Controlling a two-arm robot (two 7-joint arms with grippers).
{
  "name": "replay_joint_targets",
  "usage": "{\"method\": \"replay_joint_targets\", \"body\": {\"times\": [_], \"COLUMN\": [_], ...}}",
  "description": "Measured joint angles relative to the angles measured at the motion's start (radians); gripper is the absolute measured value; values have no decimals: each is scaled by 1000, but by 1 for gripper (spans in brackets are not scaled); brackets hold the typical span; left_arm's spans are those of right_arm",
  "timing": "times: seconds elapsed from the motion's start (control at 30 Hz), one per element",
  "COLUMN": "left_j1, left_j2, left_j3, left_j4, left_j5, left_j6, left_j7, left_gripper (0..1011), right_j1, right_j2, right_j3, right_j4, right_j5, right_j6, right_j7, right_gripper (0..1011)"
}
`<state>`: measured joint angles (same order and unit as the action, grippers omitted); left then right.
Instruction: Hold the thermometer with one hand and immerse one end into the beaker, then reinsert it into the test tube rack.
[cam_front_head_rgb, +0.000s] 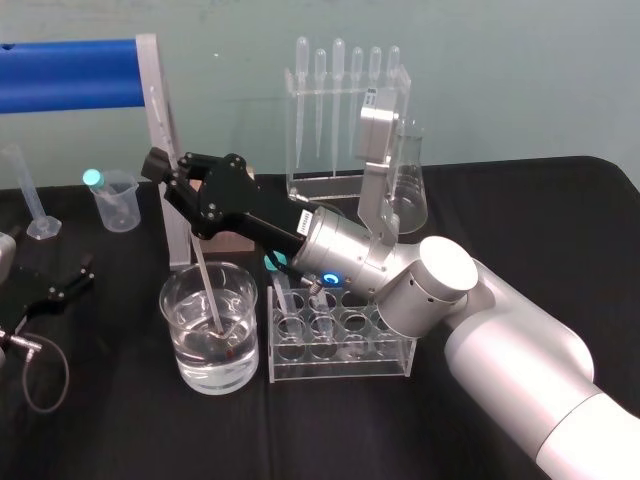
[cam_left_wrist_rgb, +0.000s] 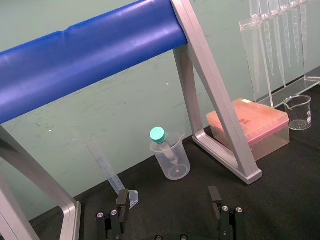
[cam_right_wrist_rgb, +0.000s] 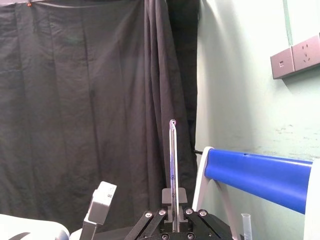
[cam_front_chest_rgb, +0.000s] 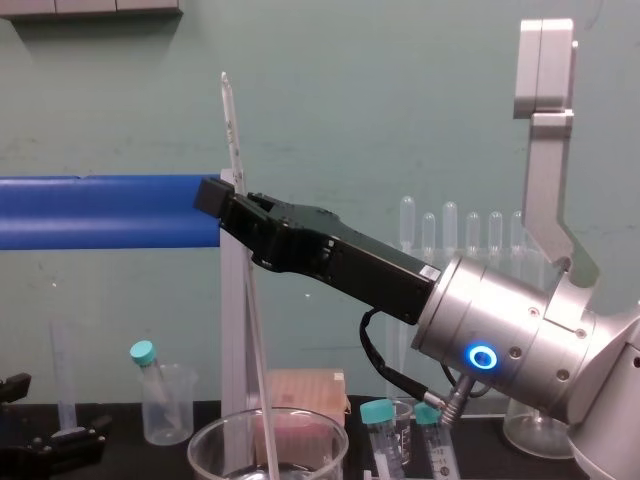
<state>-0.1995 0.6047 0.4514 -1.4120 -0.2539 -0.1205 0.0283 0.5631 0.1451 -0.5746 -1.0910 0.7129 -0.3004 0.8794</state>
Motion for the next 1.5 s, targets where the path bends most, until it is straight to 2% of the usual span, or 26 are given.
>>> {"method": "replay_joint_targets", "body": {"times": [1.5], "left_j1": [0], "left_j2": [0], "left_j3": [0], "left_j4": [0], "left_j5": [0], "left_j6": [0], "left_j7": [0], "left_gripper": [1008], "right_j1": [0], "right_j2": [0], "right_j3": [0], "right_j4": [0], "right_j5": [2], "right_j6": [0], "right_j7": [0], "right_gripper": [55]}}
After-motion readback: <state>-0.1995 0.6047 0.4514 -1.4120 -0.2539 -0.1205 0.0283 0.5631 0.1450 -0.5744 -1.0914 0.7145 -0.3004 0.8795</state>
